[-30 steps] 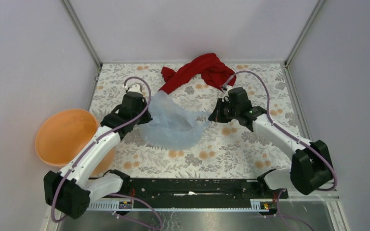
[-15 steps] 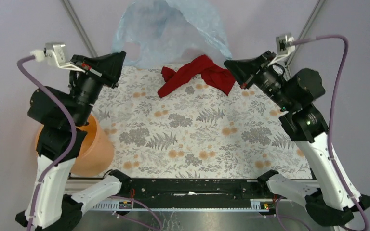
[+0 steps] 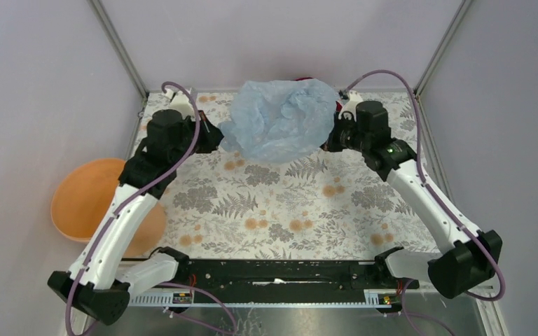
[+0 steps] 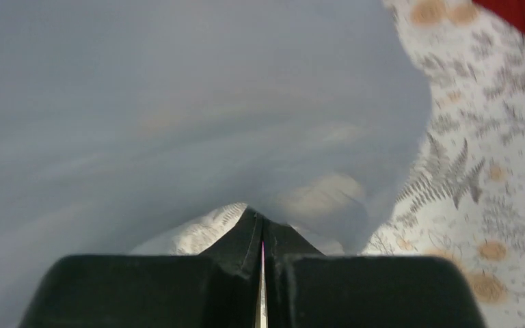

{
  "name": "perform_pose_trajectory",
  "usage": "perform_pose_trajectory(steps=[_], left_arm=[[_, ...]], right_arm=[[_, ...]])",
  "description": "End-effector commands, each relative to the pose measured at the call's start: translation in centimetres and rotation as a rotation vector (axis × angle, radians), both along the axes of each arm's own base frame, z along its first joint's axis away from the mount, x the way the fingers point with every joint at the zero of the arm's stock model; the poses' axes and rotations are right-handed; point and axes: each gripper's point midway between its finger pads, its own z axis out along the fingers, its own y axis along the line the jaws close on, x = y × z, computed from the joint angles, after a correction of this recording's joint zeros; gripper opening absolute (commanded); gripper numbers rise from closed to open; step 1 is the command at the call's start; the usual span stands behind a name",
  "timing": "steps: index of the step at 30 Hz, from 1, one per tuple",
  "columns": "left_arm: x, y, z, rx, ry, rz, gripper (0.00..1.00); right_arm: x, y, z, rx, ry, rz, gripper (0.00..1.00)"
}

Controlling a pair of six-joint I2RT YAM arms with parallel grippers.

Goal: Put the trash bags into the trash bin

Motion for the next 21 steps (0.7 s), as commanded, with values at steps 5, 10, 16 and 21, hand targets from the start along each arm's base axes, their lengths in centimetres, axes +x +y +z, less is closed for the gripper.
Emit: perform_pose_trajectory(steps=[5,10,16,21], left_arm=[[-3.9,-2.5,8.5,-0.188,-0.167,-0.194,0.0],[-2.6,-0.3,6.3,-0.137,-0.103,-0.033,0.0],[-2.4,0.3,-7.7,0.032,0.322,0.033,0.0],[-4.6,-1.3,-3.2,-0.066,0.163,-0.118,0.0]], right_arm=[[-2.7,1.5,9.8,0.127,-0.203,0.153,0.0],[-2.2,1.7,6.6,0.142,-0.119,0.121,0.0],[-3.9,3.0,-4.9,0.117,0.313,0.157,0.0],[-4.9,1.9,-0.1,0.074,0.203,0.184,0.0]])
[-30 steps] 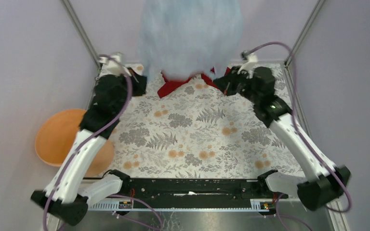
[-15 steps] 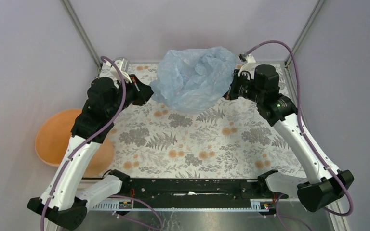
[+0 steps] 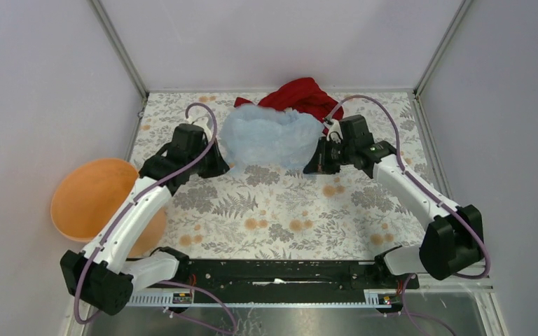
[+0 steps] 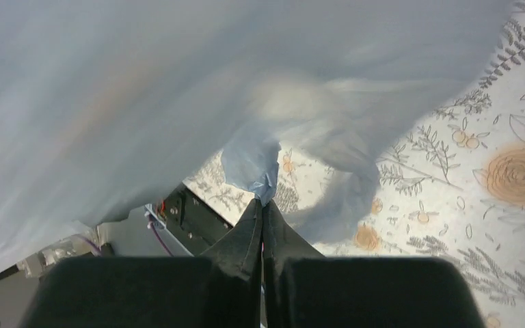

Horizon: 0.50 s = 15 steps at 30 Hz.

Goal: Put the trash bags into the trash bin

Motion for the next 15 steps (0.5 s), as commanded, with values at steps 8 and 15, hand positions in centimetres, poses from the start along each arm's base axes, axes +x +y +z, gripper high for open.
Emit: perform_pose_trajectory(steps=[8,15], left_arm=[[-4.0,-2.4,22.2,-0.275,-0.52,-0.233,0.0],[-3.2,-7.0,23.7,-0.474,-0.449,-0.37,0.0]], right_arm=[[-0.7,0.7,19.0,0.182,-0.466,0.107,0.0],[-0.7,4.1,23.0,0.452,-0.496,0.203,0.01]])
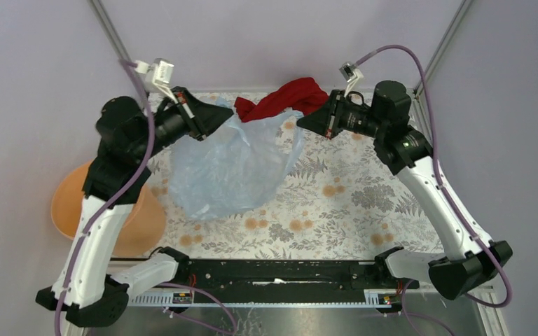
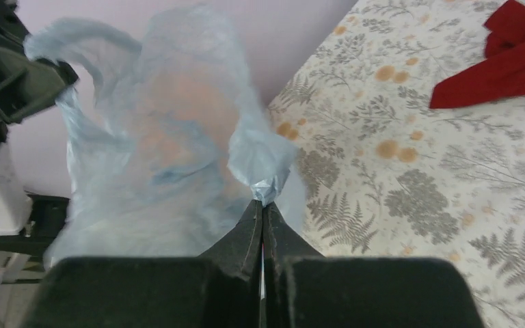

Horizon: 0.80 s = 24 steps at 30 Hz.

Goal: Put the trash bags into the trash bin

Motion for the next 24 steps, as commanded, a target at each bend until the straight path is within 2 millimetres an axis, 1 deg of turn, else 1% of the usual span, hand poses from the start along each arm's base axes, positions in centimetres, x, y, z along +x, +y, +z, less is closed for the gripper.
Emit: perform_pose_trajectory(steps=[1,3,4,6,9,11,14,16,19,24], left_arm=[[1.4,-3.6,-2.4,-0.043,0.115,-0.122,0.0],[1.7,-4.0,-2.8,-0.051,0.122,-0.101,0.0],[1.8,-4.2,-3.1,-0.055,0.128,-0.099,0.0],[2.5,-4.7,-4.5,-0.052,0.163,-0.093,0.0],[2.8,-5.3,-5.8,-0.057,0.19,-0.091,0.0],[2.9,-5.1,-5.8,-0.056,0.177,-0.079,0.0],[3.7,-3.7,-5.2,-0.034,0.147,0.014,0.0],[4.0,-3.4,-4.9,-0.029,0.139,0.038,0.0],[4.5,-3.7,-4.9,-0.036,0.149,0.04,0.0],[4.8,-4.3,-5.3,-0.06,0.165,0.023,0.0]], right_arm=[[0.1,2.6,1.3,0.133,0.028,0.12,0.01],[0.0,3.2,2.0,0.179,0.018,0.149,0.03],[0.0,3.5,2.0,0.202,0.03,0.168,0.04],[0.0,4.1,2.0,0.244,0.051,0.198,0.05],[0.1,5.3,0.7,0.267,0.083,0.226,0.06],[0.6,5.4,-0.3,0.243,0.115,0.209,0.06],[1.9,5.1,-0.5,0.194,0.12,0.129,0.05],[1.9,5.3,0.1,0.2,0.119,0.146,0.06],[1.4,5.8,0.3,0.228,0.121,0.183,0.07],[1.0,6.2,0.5,0.241,0.105,0.196,0.13]])
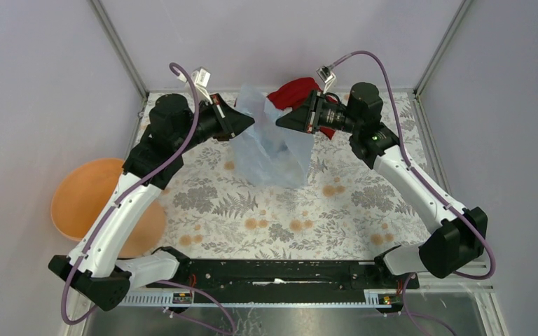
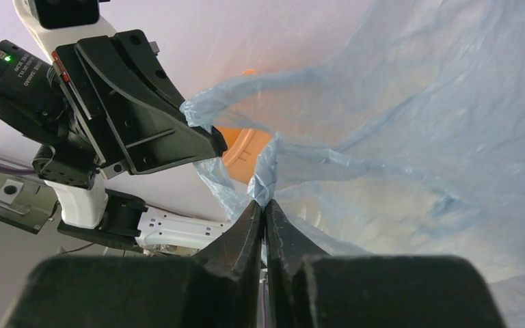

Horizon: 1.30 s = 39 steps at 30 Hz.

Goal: Put the trash bags into the trash bin

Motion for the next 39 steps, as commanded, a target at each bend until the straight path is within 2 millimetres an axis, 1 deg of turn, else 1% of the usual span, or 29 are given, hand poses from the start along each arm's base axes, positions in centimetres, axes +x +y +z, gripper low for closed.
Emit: perform_pose_trajectory(steps=[1,4,7,12,15,17,19,21,23,26,28,30,32,33,34,35,36,37,38,39], left_arm=[[0.4,-0.3,2.9,-0.067,-0.08,0.006,0.0],[0.9,-0.6,2.9,-0.084,-0.068,0.007,0.0],[1.4,-1.1,2.7,-0.102,-0.05,0.004,0.0],[2.2,-1.6,2.3,-0.122,-0.027,0.007,0.0],[2.6,-2.0,2.1,-0.137,-0.016,0.004,0.0],[2.9,-2.3,1.3,-0.14,0.013,0.004,0.0],[3.1,-2.8,0.2,-0.142,0.048,0.002,0.0],[3.1,-3.4,-0.5,-0.152,0.067,-0.009,0.0],[3.1,-3.8,-1.0,-0.155,0.075,-0.017,0.0],[3.1,-3.9,-1.3,-0.148,0.078,-0.018,0.0],[3.0,-4.0,-1.5,-0.147,0.083,-0.017,0.0],[2.8,-4.3,-1.8,-0.146,0.092,-0.026,0.0],[2.6,-4.7,-2.0,-0.145,0.099,-0.038,0.0],[2.5,-4.8,-2.0,-0.147,0.098,-0.045,0.0],[2.4,-4.9,-1.9,-0.145,0.095,-0.052,0.0],[2.3,-5.0,-1.8,-0.143,0.089,-0.061,0.0],[2.1,-5.0,-1.6,-0.136,0.077,-0.07,0.0],[2.0,-4.9,-1.5,-0.12,0.063,-0.076,0.02],[2.0,-4.5,-1.4,-0.083,0.048,-0.07,0.14],[2.0,-3.8,-1.5,-0.032,0.038,-0.044,0.35]], right_arm=[[-0.9,0.7,2.7,0.055,-0.083,0.036,0.14],[-0.7,1.1,2.6,0.055,-0.093,0.029,0.17],[-0.4,1.6,2.3,0.037,-0.115,0.014,0.26],[-0.1,2.5,1.9,0.026,-0.148,-0.007,0.35],[0.1,3.0,0.7,-0.003,-0.15,-0.021,0.4],[-0.1,3.2,-0.2,-0.016,-0.148,-0.021,0.46],[-0.5,3.4,-0.8,-0.026,-0.156,-0.024,0.56],[-1.1,3.7,-1.6,-0.043,-0.169,-0.02,0.65],[-1.4,3.8,-2.0,-0.054,-0.179,-0.019,0.69],[-1.8,3.6,-2.7,-0.081,-0.198,-0.032,0.74],[-1.5,3.3,-3.3,-0.102,-0.207,-0.067,0.77],[-0.8,3.3,-4.0,-0.131,-0.21,-0.1,0.75],[0.0,3.5,-5.0,-0.173,-0.214,-0.137,0.7],[0.8,3.4,-5.6,-0.201,-0.214,-0.171,0.66],[1.3,3.4,-6.0,-0.222,-0.212,-0.193,0.57],[1.8,3.3,-6.4,-0.237,-0.204,-0.224,0.42],[2.3,3.1,-6.6,-0.244,-0.191,-0.257,0.21],[2.7,2.6,-6.4,-0.249,-0.184,-0.295,0.05],[2.9,2.0,-6.2,-0.259,-0.18,-0.331,0.0],[3.1,1.4,-6.0,-0.269,-0.177,-0.365,0.0]])
